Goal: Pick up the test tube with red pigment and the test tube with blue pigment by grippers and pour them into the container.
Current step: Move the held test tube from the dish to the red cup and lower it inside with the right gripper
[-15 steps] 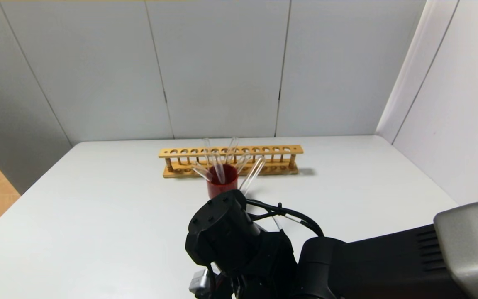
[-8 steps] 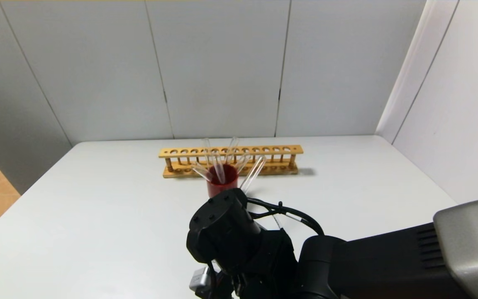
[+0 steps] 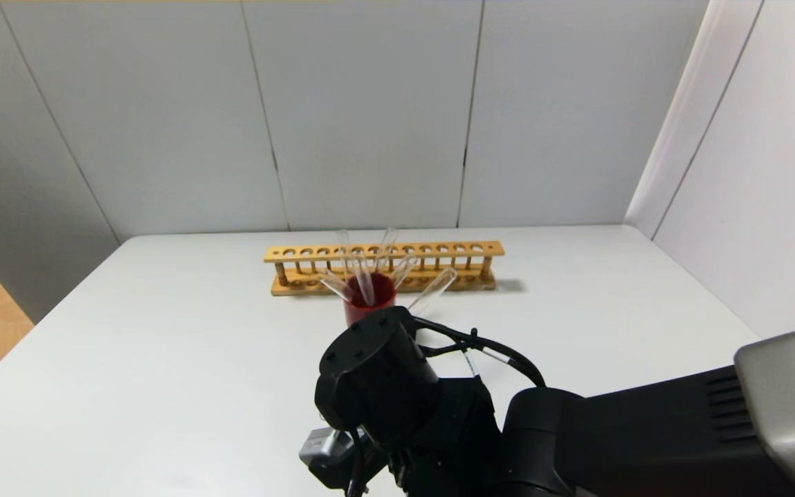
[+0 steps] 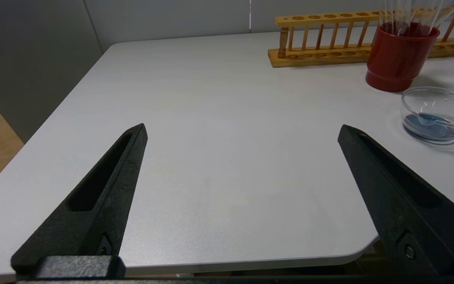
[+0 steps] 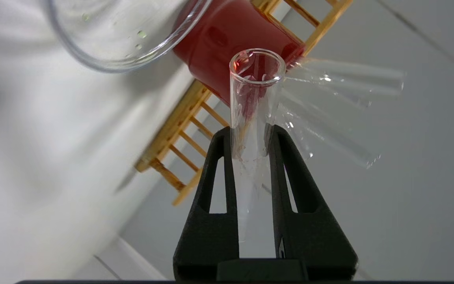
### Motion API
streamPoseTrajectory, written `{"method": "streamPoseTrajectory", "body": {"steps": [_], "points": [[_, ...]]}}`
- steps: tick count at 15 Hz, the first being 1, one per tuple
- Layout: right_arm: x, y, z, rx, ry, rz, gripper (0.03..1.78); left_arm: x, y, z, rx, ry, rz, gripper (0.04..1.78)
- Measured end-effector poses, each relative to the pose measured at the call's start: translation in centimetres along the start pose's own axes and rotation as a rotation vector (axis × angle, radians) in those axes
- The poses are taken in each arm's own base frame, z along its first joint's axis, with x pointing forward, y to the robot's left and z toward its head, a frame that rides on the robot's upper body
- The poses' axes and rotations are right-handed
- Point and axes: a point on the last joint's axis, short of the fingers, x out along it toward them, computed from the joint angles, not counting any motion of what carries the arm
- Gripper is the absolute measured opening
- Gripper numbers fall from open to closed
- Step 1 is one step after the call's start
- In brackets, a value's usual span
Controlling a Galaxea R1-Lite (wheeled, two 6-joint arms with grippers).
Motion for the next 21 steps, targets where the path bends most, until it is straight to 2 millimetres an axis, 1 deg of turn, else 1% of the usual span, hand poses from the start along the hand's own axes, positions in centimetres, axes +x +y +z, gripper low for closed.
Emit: {"method": "streamPoseTrajectory", "body": {"steps": [3,6,12,14,15,17,19,21], "points": [[-0.7,-0.3,-0.3,0.211,-0.008,-0.009,0.26,0.0,0.0,0.0,0.000,0.000,0.000,1.71],[-1.4,-0.8,-0.8,0.483,-0.018,-0.028,0.26,0.0,0.0,0.0,0.000,0.000,0.000,1.71],[-2.6,-1.1,-1.7,1.067,-0.046,-0.039,0.26,0.0,0.0,0.0,0.000,0.000,0.000,1.71],[-3.1,-1.3,-1.7,1.281,-0.114,-0.061,0.26,0.0,0.0,0.0,0.000,0.000,0.000,1.71],[-3.4,-1.4,-1.8,1.361,-0.144,-0.076,0.26,0.0,0.0,0.0,0.000,0.000,0.000,1.71],[-3.9,-1.6,-2.2,1.465,-0.182,-0.116,0.26,0.0,0.0,0.0,0.000,0.000,0.000,1.71],[-4.3,-2.2,-2.6,1.590,-0.224,-0.155,0.26,0.0,0.0,0.0,0.000,0.000,0.000,1.71],[-4.5,-2.3,-3.0,1.703,-0.241,-0.160,0.26,0.0,0.0,0.0,0.000,0.000,0.000,1.71]]}}
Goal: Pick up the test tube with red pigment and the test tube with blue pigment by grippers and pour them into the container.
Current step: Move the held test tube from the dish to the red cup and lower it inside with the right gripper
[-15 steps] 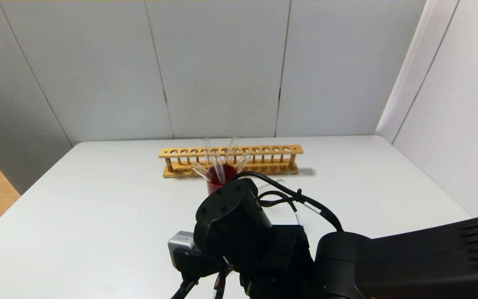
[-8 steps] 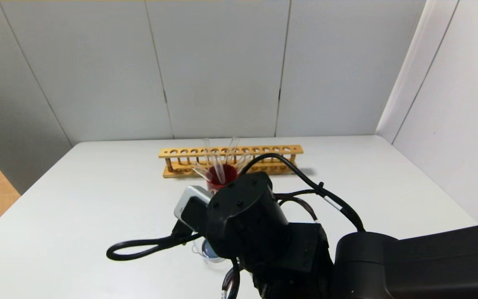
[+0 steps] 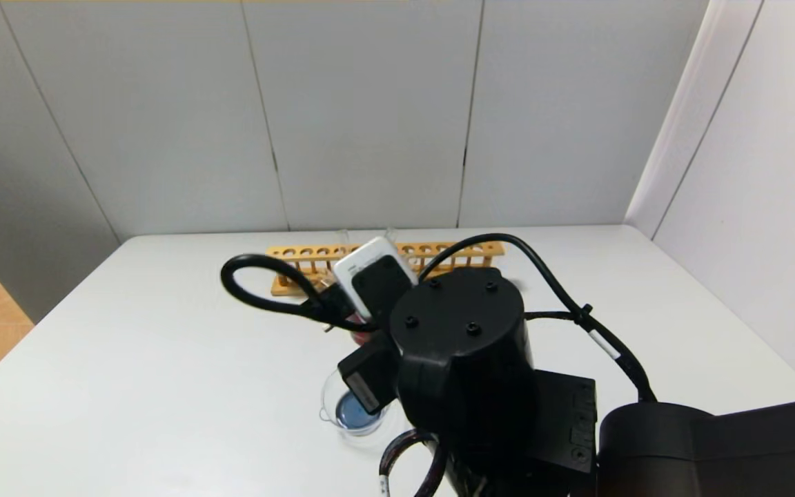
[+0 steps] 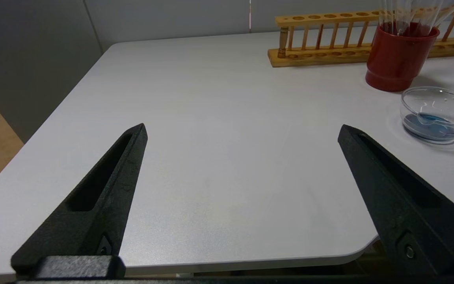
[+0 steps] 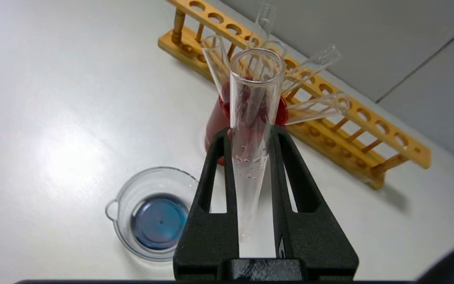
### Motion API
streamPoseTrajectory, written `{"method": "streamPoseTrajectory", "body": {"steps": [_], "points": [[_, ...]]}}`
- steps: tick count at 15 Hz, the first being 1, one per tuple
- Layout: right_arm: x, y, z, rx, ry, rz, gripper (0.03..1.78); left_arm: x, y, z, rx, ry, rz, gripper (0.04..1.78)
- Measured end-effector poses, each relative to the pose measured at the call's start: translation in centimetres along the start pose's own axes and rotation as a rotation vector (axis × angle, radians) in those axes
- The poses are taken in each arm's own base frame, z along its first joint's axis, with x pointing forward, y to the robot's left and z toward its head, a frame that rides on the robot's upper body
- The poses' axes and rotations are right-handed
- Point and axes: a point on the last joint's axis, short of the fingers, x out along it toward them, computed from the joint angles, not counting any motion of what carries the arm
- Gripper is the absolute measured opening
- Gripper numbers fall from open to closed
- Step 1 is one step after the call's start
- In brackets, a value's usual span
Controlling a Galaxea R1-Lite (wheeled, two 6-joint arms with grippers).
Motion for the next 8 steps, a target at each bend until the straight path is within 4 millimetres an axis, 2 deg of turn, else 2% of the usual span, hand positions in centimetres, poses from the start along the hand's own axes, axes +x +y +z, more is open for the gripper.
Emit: {"method": "streamPoseTrajectory", "body": {"steps": [5,8], "points": [[-0.5,-1.0,0.3,0.267,-0.008,-0.014,0.26,0.0,0.0,0.0,0.000,0.000,0.000,1.71],[-0.8,-1.6,0.1,0.314,-0.003,-0.028,0.26,0.0,0.0,0.0,0.000,0.000,0.000,1.71]]}}
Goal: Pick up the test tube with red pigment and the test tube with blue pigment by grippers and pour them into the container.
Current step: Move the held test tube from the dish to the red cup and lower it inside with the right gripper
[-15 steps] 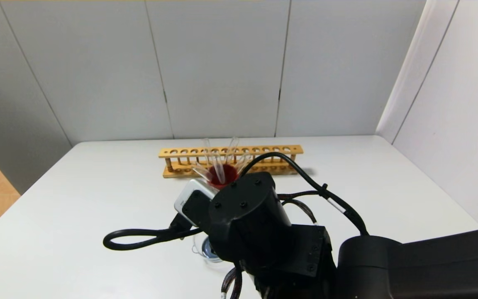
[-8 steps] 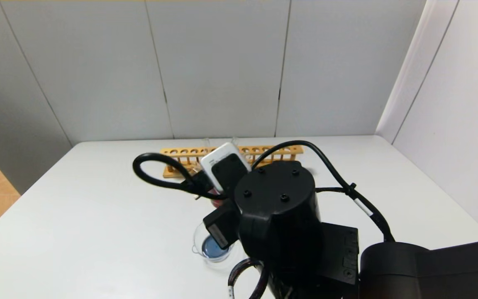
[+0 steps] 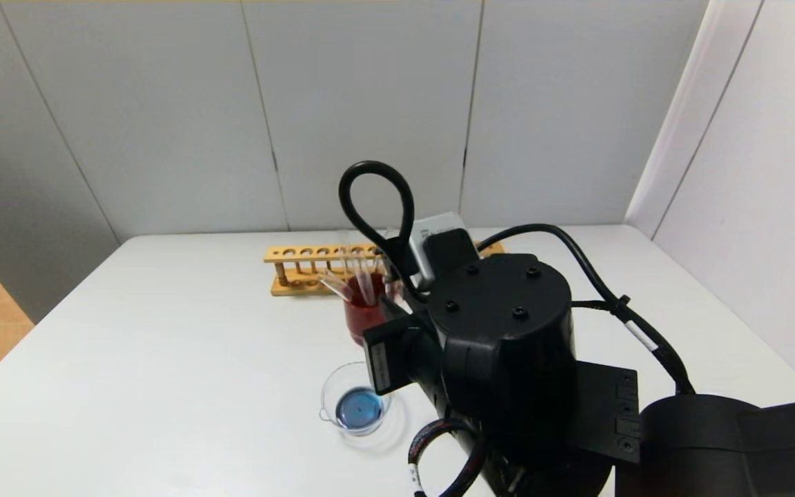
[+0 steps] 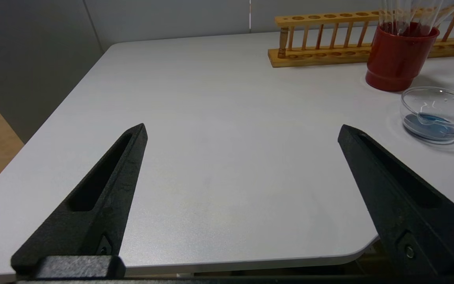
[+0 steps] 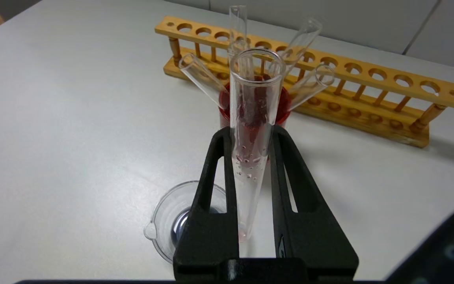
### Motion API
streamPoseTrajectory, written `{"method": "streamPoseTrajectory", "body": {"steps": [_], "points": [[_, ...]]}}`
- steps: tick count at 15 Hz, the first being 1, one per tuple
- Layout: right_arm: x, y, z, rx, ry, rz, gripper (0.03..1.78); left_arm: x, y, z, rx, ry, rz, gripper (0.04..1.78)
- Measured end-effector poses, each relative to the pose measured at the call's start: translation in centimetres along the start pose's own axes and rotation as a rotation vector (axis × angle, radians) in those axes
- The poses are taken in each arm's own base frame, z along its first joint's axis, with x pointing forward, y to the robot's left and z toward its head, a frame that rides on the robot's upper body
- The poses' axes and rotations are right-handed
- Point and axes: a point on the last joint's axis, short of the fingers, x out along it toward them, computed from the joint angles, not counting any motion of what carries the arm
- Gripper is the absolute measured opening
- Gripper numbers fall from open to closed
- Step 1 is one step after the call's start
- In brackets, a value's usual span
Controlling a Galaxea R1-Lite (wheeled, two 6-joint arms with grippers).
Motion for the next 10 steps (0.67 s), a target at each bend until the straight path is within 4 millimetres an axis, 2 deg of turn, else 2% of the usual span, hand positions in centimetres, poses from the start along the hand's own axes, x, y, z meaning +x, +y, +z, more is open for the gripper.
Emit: {"method": "streamPoseTrajectory", "body": {"steps": [3,10], "points": [[-0.1,-0.7,0.4,0.070,-0.010,-0.018,0.26,0.0,0.0,0.0,0.000,0.000,0.000,1.71],[0.3,-1.5,1.6,0.111,-0.088,-0.033,0.26,0.0,0.0,0.0,0.000,0.000,0.000,1.71]]}}
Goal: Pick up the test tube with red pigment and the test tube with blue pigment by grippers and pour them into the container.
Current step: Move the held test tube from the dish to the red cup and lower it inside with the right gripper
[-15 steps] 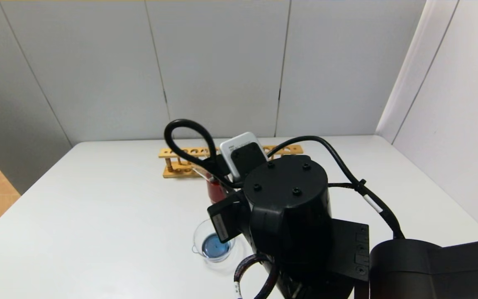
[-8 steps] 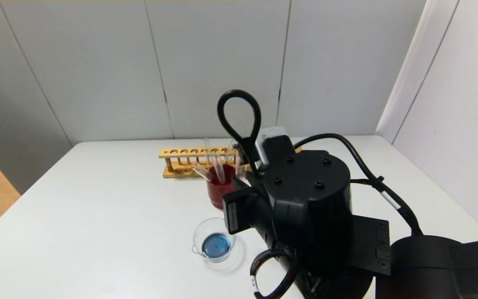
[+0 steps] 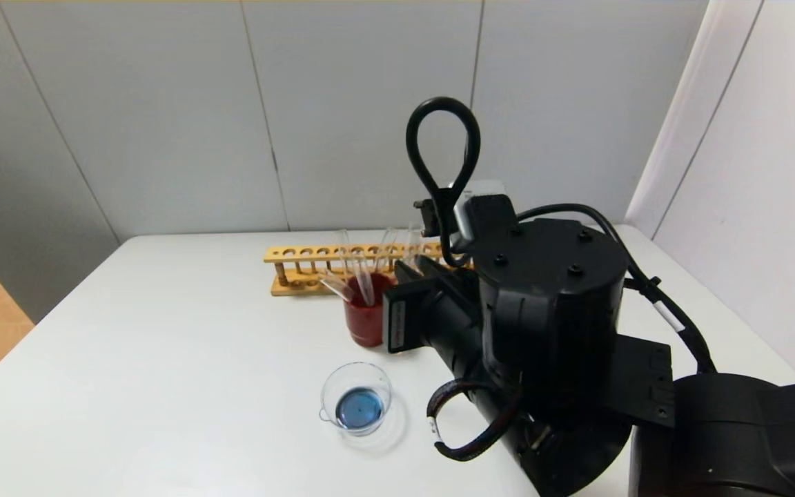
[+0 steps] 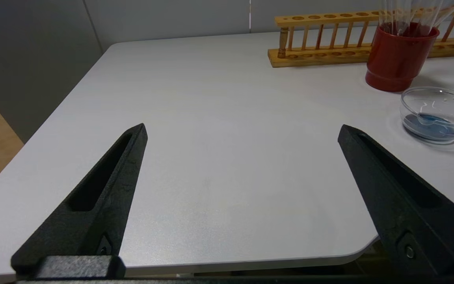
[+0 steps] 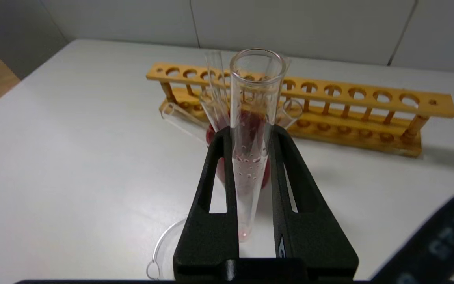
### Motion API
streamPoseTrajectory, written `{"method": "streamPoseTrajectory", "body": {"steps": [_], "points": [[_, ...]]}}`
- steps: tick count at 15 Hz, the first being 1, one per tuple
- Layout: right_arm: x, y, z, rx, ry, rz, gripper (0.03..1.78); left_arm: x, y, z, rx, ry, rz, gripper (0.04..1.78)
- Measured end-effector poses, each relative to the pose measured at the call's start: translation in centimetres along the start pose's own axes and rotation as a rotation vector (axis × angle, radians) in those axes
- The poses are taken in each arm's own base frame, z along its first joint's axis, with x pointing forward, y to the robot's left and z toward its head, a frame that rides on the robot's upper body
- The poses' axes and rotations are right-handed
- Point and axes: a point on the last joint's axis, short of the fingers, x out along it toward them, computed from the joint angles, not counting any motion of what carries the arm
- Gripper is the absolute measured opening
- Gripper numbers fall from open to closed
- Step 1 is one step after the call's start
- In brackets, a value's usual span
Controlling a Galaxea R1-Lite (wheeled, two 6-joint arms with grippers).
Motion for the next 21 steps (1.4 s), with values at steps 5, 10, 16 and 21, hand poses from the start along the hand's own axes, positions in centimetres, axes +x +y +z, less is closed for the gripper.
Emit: {"method": "streamPoseTrajectory", "body": {"steps": [5,10,16,21], "points": [[1.4,-0.6,1.4,-0.048,-0.038,-0.026,0.26,0.0,0.0,0.0,0.000,0.000,0.000,1.71],[3.8,-1.8,3.4,-0.042,-0.078,0.026,0.26,0.0,0.0,0.0,0.000,0.000,0.000,1.71],[5.7,-2.3,2.8,-0.036,-0.067,0.049,0.26,0.0,0.0,0.0,0.000,0.000,0.000,1.71],[7.0,-2.5,1.9,-0.043,-0.043,0.073,0.26,0.0,0.0,0.0,0.000,0.000,0.000,1.71]]}}
